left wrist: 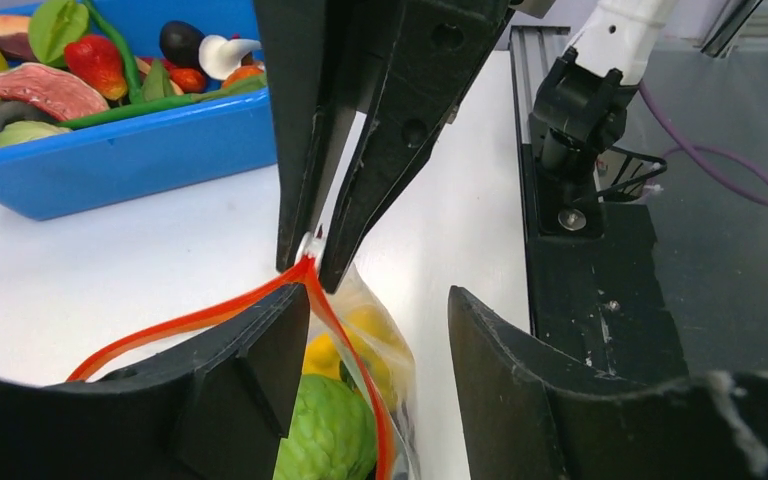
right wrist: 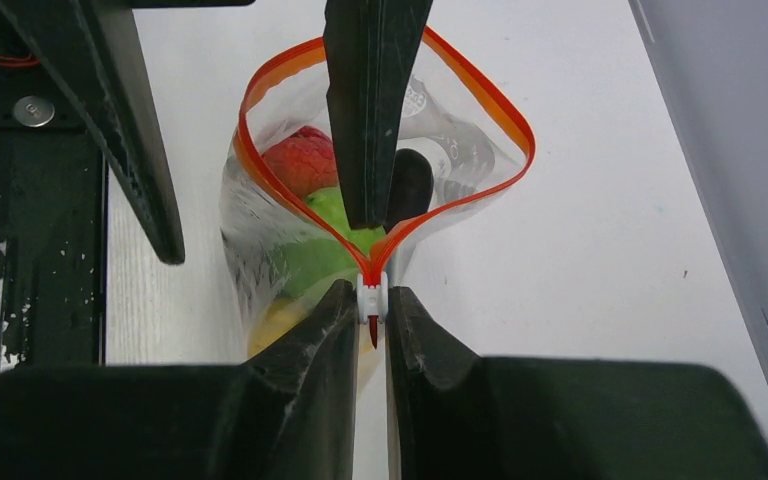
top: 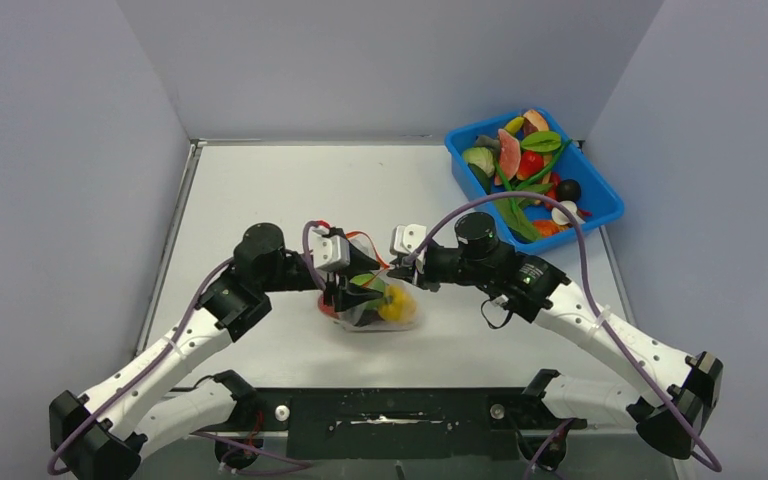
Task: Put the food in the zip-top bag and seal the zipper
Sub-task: Zip the zipper food storage bag at the center of the board.
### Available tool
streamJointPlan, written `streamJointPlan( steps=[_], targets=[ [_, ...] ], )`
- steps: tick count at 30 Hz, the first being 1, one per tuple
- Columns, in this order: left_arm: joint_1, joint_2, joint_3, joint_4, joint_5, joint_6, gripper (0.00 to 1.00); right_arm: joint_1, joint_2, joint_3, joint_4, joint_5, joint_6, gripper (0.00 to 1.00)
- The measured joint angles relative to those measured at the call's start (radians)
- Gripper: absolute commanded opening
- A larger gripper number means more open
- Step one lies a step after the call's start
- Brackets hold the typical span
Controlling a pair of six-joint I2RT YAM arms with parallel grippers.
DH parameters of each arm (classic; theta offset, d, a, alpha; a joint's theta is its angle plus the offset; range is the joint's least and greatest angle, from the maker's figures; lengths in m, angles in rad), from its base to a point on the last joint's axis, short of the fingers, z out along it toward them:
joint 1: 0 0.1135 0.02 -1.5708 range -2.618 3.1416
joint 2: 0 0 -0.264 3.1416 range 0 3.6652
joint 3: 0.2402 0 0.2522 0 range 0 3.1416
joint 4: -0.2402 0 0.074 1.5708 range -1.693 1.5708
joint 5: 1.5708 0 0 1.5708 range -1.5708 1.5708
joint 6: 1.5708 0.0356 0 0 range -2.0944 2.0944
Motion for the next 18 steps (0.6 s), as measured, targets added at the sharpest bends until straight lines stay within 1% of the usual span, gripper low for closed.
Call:
streamJointPlan(
  steps=[3, 6, 18],
  targets=[
    [-0.051, 0.037, 0.026, -0.048, -0.048, 0.075, 0.53, 0.000, 0.004, 0.003, -0.022, -0.006, -0.003, 0.00],
    [-0.079, 0.047, 0.037, -0.078, -0.086, 0.133, 0.53, 0.000, 0.014, 0.013, -0.042, -0.008, -0.016, 0.00],
    [-0.106, 0.047, 0.039, -0.113, -0.203, 0.298, 0.54, -0.001, 0.015, 0.014, -0.096, -0.047, -0.061, 0.00]
  ],
)
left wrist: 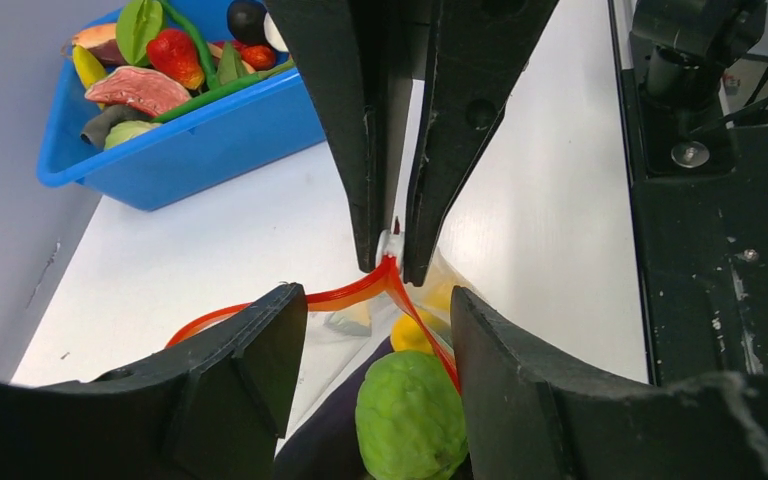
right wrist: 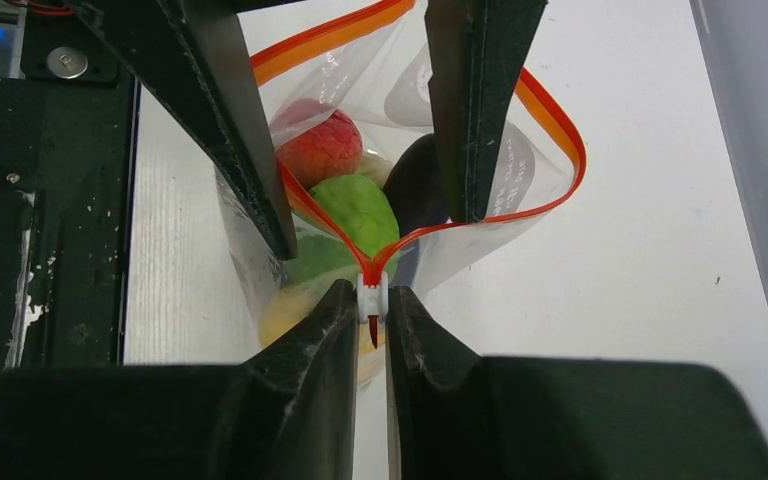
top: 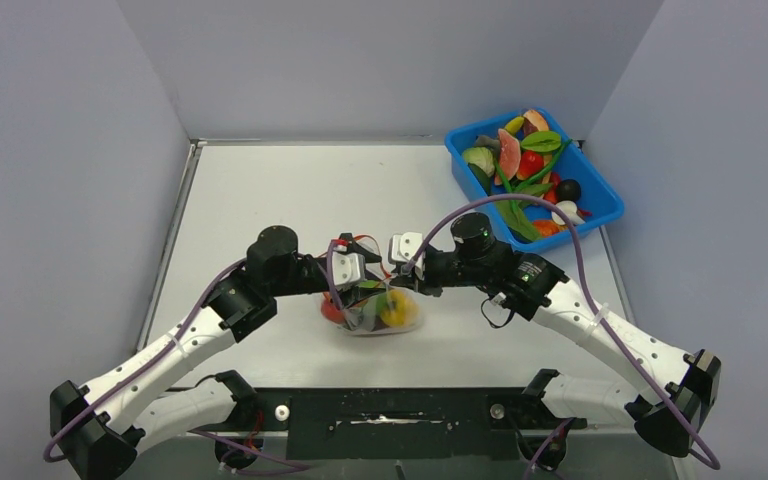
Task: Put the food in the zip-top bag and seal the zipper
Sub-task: Zip the zipper food storage bag at the center of the board.
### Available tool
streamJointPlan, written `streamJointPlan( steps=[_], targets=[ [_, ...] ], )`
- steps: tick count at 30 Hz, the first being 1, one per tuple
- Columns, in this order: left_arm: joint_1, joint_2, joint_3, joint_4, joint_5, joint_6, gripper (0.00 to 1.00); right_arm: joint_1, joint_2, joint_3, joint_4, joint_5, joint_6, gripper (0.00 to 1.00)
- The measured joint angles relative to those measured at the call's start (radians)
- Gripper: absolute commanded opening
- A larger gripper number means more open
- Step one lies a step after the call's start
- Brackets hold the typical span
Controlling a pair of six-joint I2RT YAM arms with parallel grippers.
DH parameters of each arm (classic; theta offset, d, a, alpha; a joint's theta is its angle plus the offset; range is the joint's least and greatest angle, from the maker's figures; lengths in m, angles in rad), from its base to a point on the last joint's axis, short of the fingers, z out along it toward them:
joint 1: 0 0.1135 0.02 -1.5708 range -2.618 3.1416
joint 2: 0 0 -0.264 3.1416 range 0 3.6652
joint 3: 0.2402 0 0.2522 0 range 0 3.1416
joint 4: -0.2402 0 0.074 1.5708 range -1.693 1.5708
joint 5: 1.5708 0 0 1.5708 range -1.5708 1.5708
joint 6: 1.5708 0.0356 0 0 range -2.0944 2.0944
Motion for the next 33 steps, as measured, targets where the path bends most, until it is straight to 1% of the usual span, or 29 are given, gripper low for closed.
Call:
streamJointPlan(
  steps=[9, 19, 23, 29, 33],
  targets=[
    [-0.001, 0.023, 0.000, -0.006, -0.003, 0.066, 0.56, 0.000, 0.000, 0.000, -0.023, -0.023, -0.031, 0.00],
    [-0.001, 0.064, 0.014, -0.036, 0.007, 0.106, 0.56, 0.010, 0.001, 0.000, -0.048, -0.033, -0.048, 0.00],
    [-0.003, 0.053, 0.014, -0.036, 0.009, 0.116, 0.56, 0.010, 0.001, 0.000, -0.049, -0.033, -0.053, 0.00],
    [-0.012, -0.009, 0.014, -0.033, 0.010, 0.135, 0.56, 0.010, 0.001, 0.000, -0.049, -0.033, -0.060, 0.00],
    [-0.013, 0.001, 0.018, -0.043, 0.015, 0.158, 0.57, 0.010, 0.001, 0.000, -0.049, -0.033, -0.061, 0.00]
  ],
)
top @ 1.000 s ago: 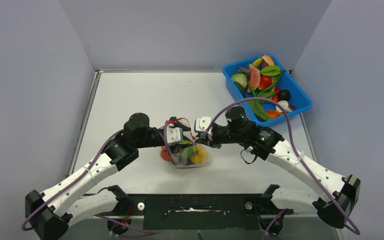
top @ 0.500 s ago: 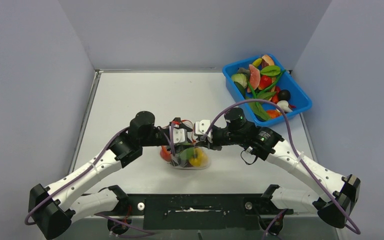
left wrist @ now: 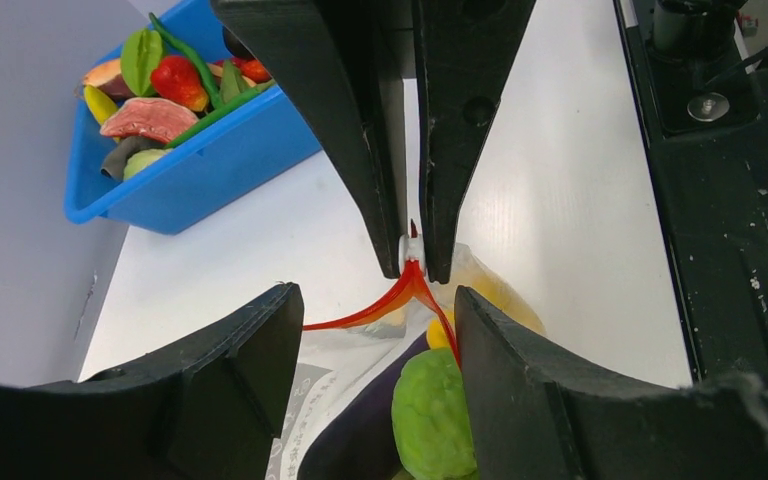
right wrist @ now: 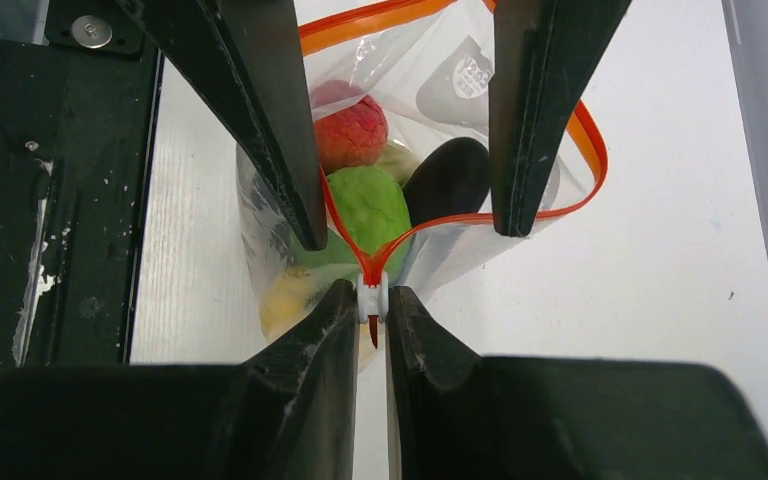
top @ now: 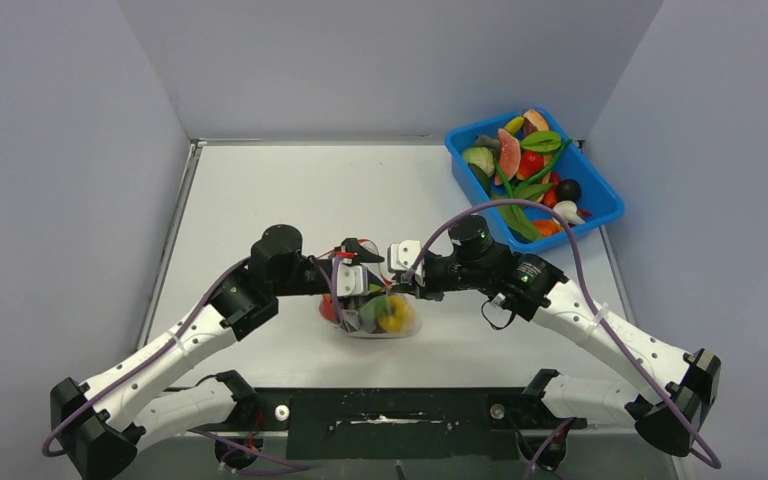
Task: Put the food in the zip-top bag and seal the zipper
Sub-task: Zip the zipper food storage bag at the center of the board.
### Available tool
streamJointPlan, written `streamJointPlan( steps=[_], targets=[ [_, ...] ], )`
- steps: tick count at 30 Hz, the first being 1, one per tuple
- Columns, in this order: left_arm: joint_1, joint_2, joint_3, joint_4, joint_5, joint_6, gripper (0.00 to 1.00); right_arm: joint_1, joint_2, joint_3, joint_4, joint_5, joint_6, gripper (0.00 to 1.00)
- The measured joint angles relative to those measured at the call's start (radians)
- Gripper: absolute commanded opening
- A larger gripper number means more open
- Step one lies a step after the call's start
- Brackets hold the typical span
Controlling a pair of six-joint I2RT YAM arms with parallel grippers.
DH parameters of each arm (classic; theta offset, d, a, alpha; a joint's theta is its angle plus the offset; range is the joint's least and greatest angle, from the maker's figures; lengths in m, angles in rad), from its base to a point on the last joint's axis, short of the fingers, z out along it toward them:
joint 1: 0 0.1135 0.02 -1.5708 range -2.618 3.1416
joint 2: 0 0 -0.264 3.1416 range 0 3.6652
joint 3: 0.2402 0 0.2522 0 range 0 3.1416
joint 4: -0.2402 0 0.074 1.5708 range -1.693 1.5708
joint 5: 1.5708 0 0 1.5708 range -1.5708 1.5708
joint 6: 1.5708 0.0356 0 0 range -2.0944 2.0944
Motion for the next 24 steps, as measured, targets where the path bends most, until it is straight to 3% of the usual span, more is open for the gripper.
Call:
streamJointPlan(
  steps=[10, 18, 20, 24],
  targets=[
    [0.000, 0.055, 0.020, -0.056, 0.009, 0.065, 0.53, 0.000, 0.000, 0.000, -0.007, 0.001, -0.008, 0.00],
    [-0.001, 0.074, 0.037, -0.097, 0.009, 0.083, 0.09, 0.000, -0.004, 0.000, -0.005, 0.012, -0.007, 0.02],
    [-0.002, 0.074, 0.038, -0.105, 0.009, 0.082, 0.00, 0.000, -0.006, -0.003, 0.004, 0.018, -0.006, 0.11],
    [-0.005, 0.074, 0.038, -0.110, 0.007, 0.077, 0.00, -0.001, -0.038, -0.052, 0.064, 0.022, 0.014, 0.43]
  ],
)
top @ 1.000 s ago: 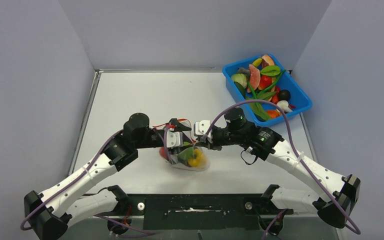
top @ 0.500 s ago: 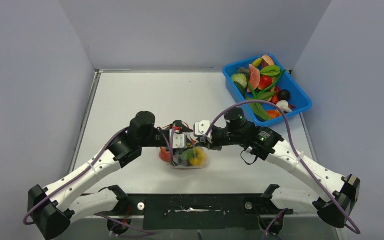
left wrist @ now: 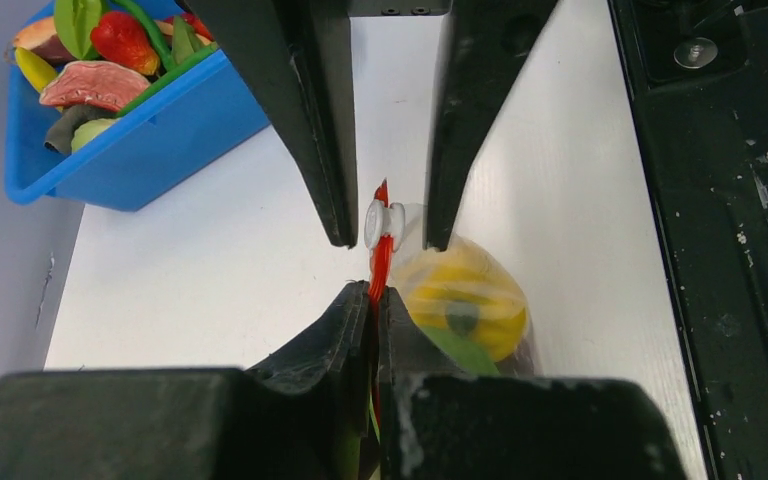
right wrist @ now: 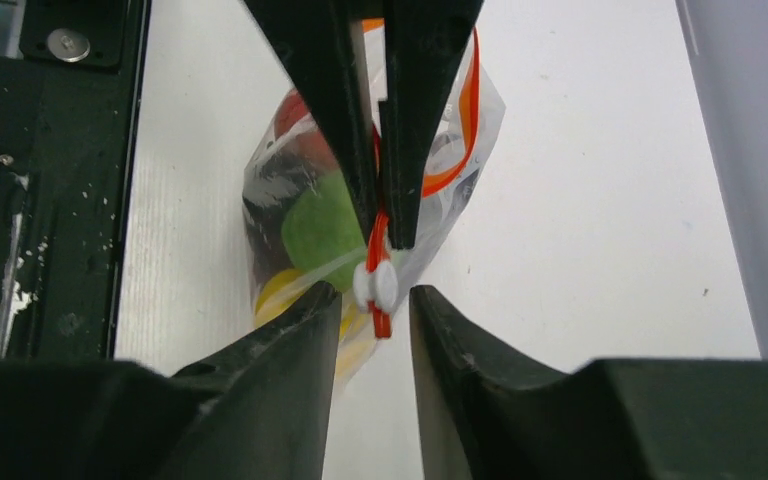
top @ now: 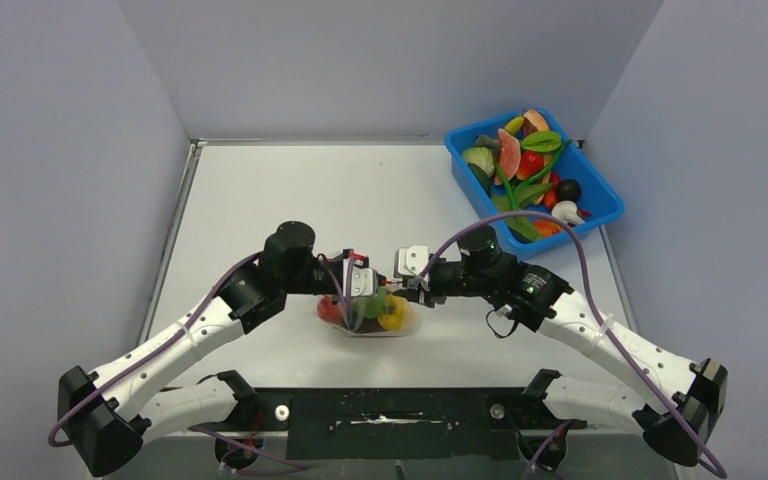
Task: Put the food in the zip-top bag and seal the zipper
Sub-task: Zip the zipper food storage bag at the center of the board.
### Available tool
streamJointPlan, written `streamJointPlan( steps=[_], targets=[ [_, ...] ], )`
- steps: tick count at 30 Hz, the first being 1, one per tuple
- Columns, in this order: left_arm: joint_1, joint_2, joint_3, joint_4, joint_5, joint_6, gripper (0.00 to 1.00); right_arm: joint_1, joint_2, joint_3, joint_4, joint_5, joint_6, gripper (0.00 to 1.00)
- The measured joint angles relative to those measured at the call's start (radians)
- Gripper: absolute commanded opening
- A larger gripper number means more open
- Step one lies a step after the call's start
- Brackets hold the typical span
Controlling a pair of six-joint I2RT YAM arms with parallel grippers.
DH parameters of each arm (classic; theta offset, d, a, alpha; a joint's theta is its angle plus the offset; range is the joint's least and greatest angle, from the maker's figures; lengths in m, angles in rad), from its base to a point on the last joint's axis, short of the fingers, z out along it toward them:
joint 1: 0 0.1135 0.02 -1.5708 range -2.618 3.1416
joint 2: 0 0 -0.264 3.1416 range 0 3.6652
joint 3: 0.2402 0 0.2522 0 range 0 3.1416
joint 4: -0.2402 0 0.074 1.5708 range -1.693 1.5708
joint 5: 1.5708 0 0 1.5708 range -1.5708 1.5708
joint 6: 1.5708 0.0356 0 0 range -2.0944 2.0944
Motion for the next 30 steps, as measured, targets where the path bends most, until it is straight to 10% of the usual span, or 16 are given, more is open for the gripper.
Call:
streamJointPlan(
  steps=[15, 22, 30],
  targets=[
    [0.000, -0.032, -0.026, 0.020, 0.021, -0.061, 0.00, -0.001, -0.161, -0.348, 0.433, 0.025, 0.192, 0.36],
    [0.000, -0.038, -0.031, 0.026, 0.024, -0.068, 0.00, -0.001, -0.161, -0.352, 0.536, 0.040, 0.211, 0.00],
    [0.001, -0.065, -0.045, 0.060, 0.026, -0.107, 0.35, -0.001, -0.161, -0.352, 0.545, 0.039, 0.214, 0.00]
  ],
)
